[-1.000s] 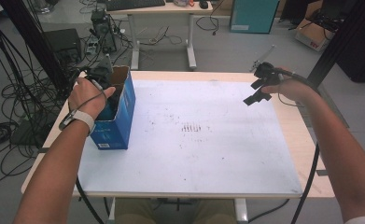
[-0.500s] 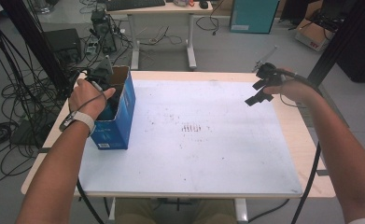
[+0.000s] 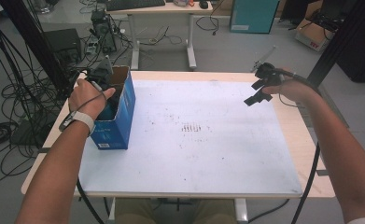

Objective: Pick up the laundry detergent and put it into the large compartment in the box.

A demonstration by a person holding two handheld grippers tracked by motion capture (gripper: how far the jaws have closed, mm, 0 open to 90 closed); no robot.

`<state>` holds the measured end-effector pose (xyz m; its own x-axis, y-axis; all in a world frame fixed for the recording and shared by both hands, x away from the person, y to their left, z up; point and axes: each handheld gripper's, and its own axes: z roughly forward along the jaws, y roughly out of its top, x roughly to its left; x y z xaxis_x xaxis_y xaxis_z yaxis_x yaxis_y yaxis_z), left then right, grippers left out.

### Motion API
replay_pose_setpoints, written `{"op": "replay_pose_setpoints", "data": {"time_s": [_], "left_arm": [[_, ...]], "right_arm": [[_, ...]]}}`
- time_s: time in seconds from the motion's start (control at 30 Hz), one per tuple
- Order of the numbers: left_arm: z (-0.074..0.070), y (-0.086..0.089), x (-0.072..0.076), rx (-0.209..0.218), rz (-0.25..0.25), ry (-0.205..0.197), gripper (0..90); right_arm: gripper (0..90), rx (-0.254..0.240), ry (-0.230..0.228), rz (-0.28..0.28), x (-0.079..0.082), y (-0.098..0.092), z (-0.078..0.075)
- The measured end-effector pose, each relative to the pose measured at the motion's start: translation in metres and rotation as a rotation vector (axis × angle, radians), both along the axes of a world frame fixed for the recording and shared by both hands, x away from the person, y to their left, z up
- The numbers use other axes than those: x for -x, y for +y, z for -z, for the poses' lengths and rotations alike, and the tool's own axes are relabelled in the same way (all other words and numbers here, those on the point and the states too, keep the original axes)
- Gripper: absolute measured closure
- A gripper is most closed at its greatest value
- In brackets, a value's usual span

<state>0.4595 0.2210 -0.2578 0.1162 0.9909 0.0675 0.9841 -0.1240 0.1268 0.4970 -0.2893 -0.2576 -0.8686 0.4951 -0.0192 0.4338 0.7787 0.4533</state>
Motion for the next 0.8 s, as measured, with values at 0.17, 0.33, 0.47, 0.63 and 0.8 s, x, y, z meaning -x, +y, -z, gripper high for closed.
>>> {"op": "replay_pose_setpoints", "data": {"time_s": [0.17,0.33,0.47,0.63,0.8], "left_arm": [[-0.0001,-0.0005,-0.0002,-0.004,0.001,0.003,37.6],[-0.0001,-0.0003,0.0,-0.003,0.0,0.003,37.6],[0.0,-0.0006,0.0,-0.003,-0.003,0.001,37.6],[-0.0001,-0.0006,-0.0001,-0.005,-0.001,0.004,37.6],[-0.0001,-0.0004,0.0,-0.004,-0.002,0.003,37.5]], "right_arm": [[11.0,0.0,0.001,0.004,0.0005,-0.0012,0.0004],[11.0,-0.003,0.0,0.004,0.0009,-0.002,0.0004],[11.0,-0.003,0.0,0.004,0.0011,-0.0024,-0.0003],[11.0,-0.002,-0.001,0.006,0.0015,-0.0026,-0.0006],[11.0,-0.003,0.0,0.008,0.0017,-0.003,-0.0007]]}}
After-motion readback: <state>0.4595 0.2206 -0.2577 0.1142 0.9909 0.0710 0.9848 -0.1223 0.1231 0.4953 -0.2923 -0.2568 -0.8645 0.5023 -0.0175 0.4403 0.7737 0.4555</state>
